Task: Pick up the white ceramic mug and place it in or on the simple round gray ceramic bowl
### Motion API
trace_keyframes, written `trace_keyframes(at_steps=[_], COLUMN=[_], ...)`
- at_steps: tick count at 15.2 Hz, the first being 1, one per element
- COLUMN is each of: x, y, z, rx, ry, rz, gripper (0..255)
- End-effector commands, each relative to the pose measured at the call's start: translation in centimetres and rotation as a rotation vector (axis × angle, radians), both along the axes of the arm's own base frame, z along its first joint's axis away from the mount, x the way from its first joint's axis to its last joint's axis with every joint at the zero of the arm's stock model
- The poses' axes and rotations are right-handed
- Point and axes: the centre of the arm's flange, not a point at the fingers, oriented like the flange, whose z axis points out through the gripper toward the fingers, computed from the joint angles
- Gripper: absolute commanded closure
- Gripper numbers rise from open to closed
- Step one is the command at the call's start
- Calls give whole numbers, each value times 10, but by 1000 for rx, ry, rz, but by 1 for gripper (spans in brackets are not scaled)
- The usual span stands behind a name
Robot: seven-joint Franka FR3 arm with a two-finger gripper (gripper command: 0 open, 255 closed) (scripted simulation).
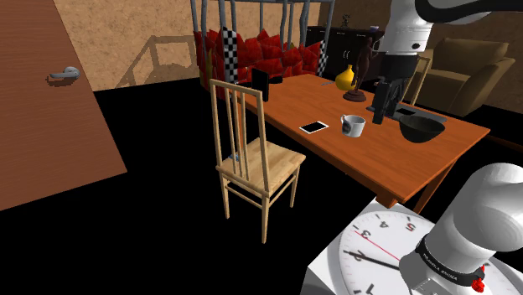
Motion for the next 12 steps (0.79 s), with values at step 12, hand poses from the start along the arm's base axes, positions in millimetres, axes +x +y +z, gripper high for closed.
trace_keyframes(at_steps=[12], x=[64], y=[-102], z=[-68], rx=[-33], ry=[-28], rz=[22], gripper=[0])
